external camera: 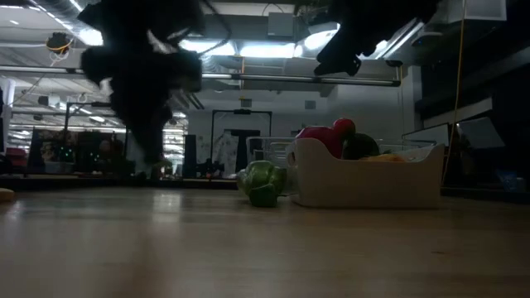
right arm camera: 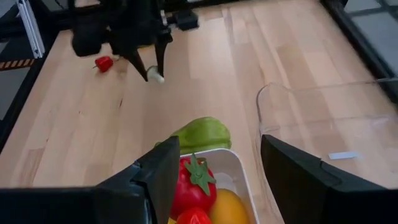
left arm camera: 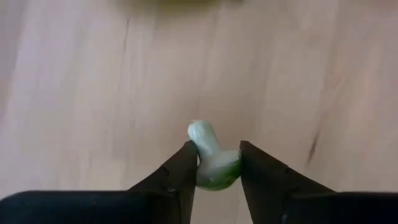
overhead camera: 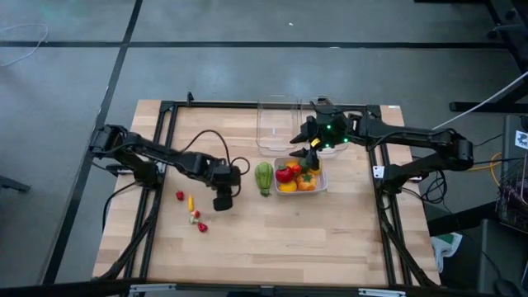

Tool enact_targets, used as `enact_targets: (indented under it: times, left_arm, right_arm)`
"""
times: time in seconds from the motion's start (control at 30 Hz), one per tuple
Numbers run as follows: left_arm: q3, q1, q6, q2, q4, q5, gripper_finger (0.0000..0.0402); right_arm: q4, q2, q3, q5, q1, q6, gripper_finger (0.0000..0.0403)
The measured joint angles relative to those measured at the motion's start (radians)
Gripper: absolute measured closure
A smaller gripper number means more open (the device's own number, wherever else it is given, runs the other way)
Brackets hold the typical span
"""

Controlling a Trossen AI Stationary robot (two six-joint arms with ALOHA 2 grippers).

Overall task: Sort produce into baskets
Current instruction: Put the top green mushroom into the right transparent bin

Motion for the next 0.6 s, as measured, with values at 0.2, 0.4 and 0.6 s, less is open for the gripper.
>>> enact_targets:
  times: [0.2,0.4,0.6]
  left_arm:
    - [0.103,0.037,0.082,0.000,0.051,-0.001,0.0293]
    - [0.160,0.078,0.180,-0.001,0.186,-0.001,0.0293]
    - [0.174,0.113,0.235,-0.001,0.331,-0.002,0.0293]
  right_arm:
    - [0.096,0.048,0.000,-0.099,0.000,0.051,0.0180]
    - [0.212,0.107,0.000,-0.164,0.000,0.216,0.0180]
    - [0.263,0.141,0.000,-0.171,0.000,0.428,0.0180]
